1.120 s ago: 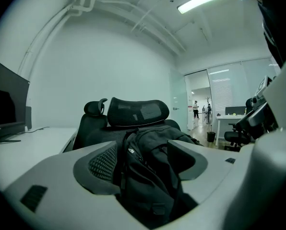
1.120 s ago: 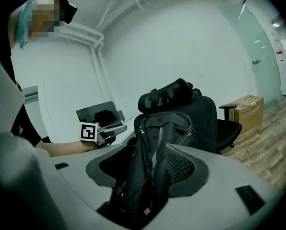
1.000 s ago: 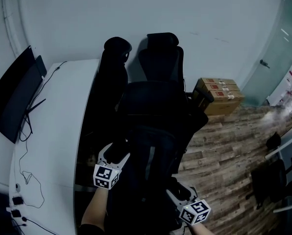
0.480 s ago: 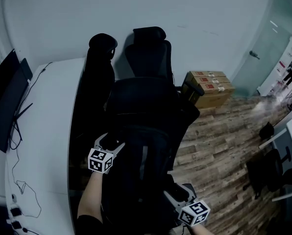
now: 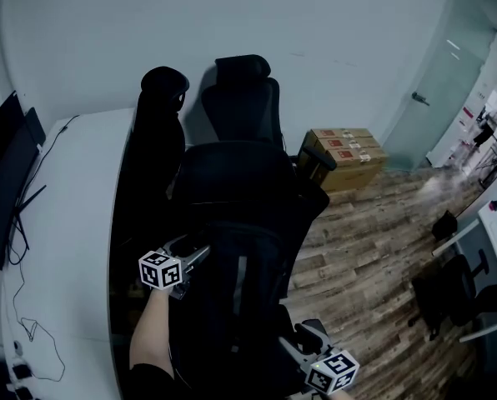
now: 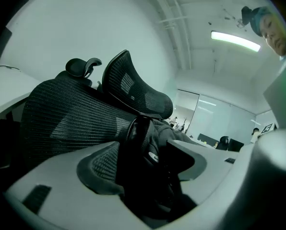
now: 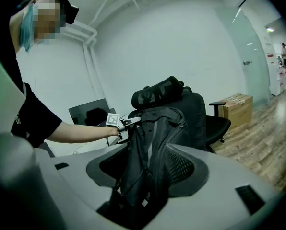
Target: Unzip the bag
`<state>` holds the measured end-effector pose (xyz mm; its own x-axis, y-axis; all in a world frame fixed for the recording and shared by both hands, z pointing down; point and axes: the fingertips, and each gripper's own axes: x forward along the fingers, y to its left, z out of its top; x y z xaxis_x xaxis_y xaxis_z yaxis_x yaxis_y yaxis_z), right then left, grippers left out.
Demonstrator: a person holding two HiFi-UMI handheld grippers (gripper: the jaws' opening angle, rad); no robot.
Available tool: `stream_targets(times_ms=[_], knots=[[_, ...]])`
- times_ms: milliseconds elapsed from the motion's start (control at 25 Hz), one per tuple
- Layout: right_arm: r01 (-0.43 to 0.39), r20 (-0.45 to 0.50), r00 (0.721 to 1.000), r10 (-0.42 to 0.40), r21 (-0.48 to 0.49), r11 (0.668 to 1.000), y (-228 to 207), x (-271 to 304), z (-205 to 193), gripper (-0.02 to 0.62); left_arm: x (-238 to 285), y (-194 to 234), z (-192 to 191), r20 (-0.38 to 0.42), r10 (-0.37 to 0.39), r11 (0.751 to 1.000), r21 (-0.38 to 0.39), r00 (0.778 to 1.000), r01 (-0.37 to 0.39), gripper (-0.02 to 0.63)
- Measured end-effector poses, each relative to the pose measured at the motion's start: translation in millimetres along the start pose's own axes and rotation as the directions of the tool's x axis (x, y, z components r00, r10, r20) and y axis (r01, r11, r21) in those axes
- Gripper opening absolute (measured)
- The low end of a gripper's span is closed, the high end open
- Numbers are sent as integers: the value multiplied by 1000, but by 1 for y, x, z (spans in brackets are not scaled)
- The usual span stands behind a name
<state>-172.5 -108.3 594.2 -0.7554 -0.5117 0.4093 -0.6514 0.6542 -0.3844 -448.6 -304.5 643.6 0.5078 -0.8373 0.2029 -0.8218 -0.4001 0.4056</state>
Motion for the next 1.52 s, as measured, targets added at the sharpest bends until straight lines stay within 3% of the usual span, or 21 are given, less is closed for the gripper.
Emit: stream_targets(times_ms=[80,280,440,680,1120,1360,1520], knots=[[-4,6,1000,4,-6,1000,0,-2,2,222,-4,-7,1,21,-2,1000,10,1000,1,250],[-55,57,997,54,6,998,9,-4,13,221,-19,-41,-1,23,-30,997,69,999,29,180],[-51,30,998,54,-69,996,15,-8,21,221,-38,-74,-7,14,-30,994,108,999,28,148],[-95,88,990,111,-162,982,32,-9,38,221,-63,-133,-23,13,4,981,194,1000,-6,127],[-71,87,993,85,-156,985,26,-44,34,221,-62,-277,-75,-47,-47,897,437,998,63,118],[-101,84,991,104,-49,994,4,-70,15,221,-55,-326,-96,-75,-7,856,514,997,45,115],[-149,118,982,145,26,988,-9,-88,10,221,-42,-362,-112,-117,-20,820,566,993,84,115]])
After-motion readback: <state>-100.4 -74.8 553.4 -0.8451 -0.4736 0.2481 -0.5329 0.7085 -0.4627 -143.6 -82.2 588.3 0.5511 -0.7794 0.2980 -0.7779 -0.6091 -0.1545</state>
